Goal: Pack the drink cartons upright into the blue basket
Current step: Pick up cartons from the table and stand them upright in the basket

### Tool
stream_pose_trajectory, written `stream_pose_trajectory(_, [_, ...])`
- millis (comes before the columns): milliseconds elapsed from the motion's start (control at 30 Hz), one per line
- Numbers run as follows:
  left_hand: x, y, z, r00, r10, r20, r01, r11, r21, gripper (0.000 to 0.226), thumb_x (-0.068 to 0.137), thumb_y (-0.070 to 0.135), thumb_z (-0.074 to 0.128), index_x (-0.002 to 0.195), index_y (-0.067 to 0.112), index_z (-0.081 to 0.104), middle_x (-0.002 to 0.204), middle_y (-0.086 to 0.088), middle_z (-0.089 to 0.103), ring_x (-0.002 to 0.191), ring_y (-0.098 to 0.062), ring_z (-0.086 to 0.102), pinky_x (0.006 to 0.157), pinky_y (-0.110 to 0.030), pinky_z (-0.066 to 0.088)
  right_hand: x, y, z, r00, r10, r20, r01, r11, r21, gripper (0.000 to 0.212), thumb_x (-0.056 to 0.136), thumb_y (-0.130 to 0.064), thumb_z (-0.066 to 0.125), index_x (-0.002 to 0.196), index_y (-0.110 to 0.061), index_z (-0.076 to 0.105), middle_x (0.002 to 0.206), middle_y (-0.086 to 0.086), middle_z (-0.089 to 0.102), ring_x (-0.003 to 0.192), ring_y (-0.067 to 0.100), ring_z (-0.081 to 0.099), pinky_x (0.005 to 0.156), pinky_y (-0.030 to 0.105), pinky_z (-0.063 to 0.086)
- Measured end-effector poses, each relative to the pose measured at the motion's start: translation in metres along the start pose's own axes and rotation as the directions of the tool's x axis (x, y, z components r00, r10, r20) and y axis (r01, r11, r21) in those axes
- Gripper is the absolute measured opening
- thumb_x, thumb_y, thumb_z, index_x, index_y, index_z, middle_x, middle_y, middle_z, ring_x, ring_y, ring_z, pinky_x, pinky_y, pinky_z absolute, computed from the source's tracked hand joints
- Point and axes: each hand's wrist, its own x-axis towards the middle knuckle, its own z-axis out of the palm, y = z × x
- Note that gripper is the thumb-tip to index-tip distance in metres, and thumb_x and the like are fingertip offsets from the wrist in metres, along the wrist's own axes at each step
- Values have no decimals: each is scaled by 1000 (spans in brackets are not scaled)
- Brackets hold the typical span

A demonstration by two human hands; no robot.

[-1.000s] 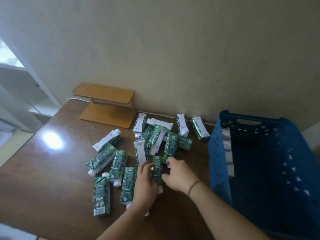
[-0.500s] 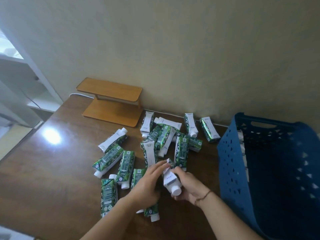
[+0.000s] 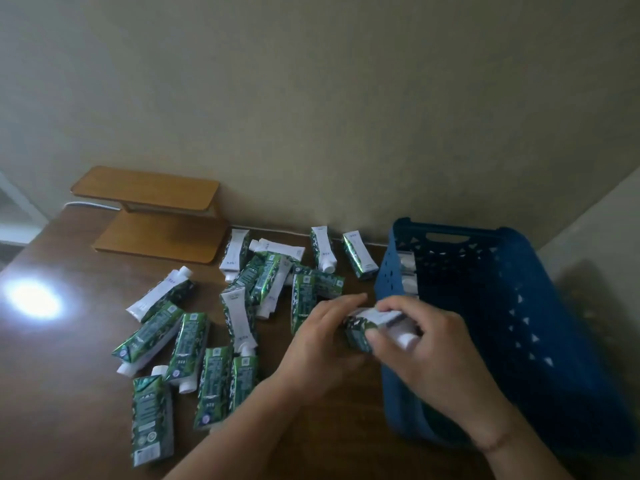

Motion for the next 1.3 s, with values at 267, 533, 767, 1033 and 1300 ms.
stream_pose_trajectory(267, [21,24,41,933,-342,114,360,875,-323,41,99,37,54,137,41,40,120,27,54,109,20,52,85,-7,48,-14,58,-87,887,405,-222,-314,882,351,14,89,-25,63,79,-19,69,78,17,69,49,31,68,42,32,53])
stream_pose_trajectory(533, [17,4,79,895,-409,179,444,853,-275,53,94,53,51,142,30,50,134,15,62,122,1,56,103,-34,50,6,118,-3,788,562,250,-568,821,-57,47,84,-46,61,125,-25,48,107,-3,62,88,13,64,71,31,56])
stream_pose_trajectory(767, [4,0,78,869,-405,285,481,827,-290,38,99,25,55,136,33,54,128,25,62,122,7,55,101,-19,48,11,145,24,552,610,569,-833,442,333,28,81,-3,62,108,-4,68,110,22,69,99,30,67,91,43,55])
stream_pose_trajectory(1033, [-44,-53,37,859,-497,-121,435,584,685,62,83,41,69,141,31,49,152,0,40,135,-31,40,108,-45,39,22,128,-18,784,569,248,-532,822,-204,68,84,-27,63,144,-14,34,139,6,50,116,25,56,92,33,48])
stream_pose_trajectory(1300, [-105,-78,-5,677,-691,-252,560,263,785,101,79,65,48,157,26,-4,154,-10,19,134,-34,25,105,-50,18,34,25,35,986,-143,-89,115,957,-265,41,87,-24,60,128,-19,58,126,-4,61,120,15,50,99,23,35])
